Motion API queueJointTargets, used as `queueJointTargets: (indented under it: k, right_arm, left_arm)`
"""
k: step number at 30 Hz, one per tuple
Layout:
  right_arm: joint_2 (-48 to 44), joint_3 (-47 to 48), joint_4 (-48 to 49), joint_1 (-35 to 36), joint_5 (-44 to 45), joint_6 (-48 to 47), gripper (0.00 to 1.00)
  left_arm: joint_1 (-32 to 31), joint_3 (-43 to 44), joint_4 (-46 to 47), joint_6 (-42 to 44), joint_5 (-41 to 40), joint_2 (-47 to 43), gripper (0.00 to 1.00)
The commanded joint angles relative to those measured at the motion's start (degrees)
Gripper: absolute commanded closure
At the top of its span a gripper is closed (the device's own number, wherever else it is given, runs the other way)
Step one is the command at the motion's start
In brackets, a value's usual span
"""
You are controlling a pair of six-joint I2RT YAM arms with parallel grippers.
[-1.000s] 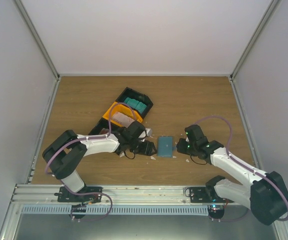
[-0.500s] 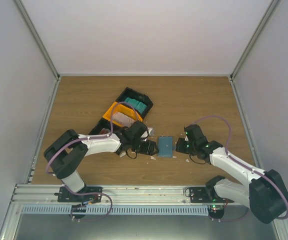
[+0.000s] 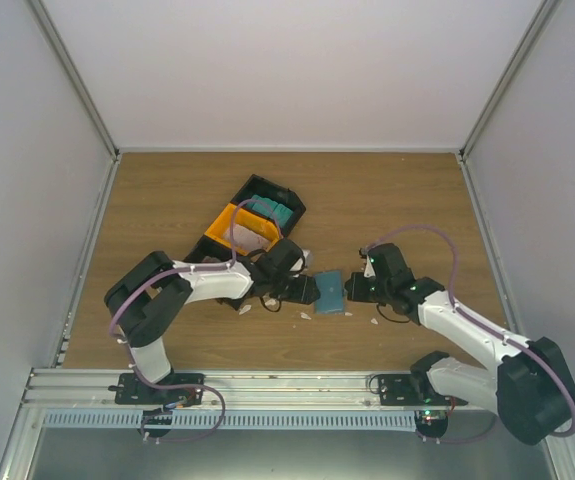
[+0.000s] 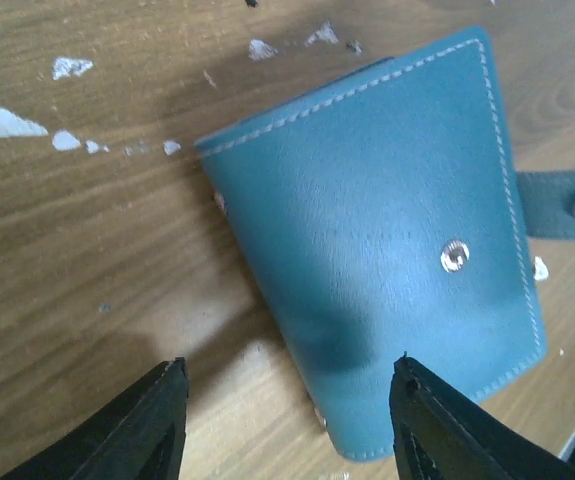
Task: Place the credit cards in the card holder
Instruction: Close the card holder at the center of the board.
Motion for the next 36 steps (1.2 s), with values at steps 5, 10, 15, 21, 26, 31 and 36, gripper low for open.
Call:
queueJointTargets:
  k: [5,10,15,21,26,31,36]
  right_arm:
    - [5.28,4.23,0.99,-0.48,-5.72,-6.54,1.0]
    - [8.53,5.81,0.44,0.03,-6.21,-8.41,1.0]
    - [10.92,7.07,0.05,0.8,-5.64,-8.89,1.0]
    - [14.45,9.24,-1.68,2.93,-2.62,-9.04,1.0]
    - [16.39,10.38,-2.66,5.21,-0.78,-8.88,1.0]
    - [19.17,12.2,-5.29,7.35,3.47,-8.63,1.0]
    - [20.59,13.73,-7.29,8.48,6.31,-8.1,0.99]
  left_arm:
    - [-0.44,4.48,2.79,-0.8,-2.66,6.01,0.49]
    - [-0.44,4.81,2.45,-0.98,-3.17,7.37,0.55]
    - [-0.44,4.48,2.81,-0.65,-2.99,7.73,0.6]
    - [-0.44,4.4,3.23,0.05,-2.16,7.72,0.61]
    - [-0.44,4.31,3.63,0.24,-1.55,7.81,0.64]
    - [-0.44,4.2,4.08,0.25,-1.02,7.74,0.66]
    - [-0.44,3.94,4.2,0.41,-1.07,7.46,0.66]
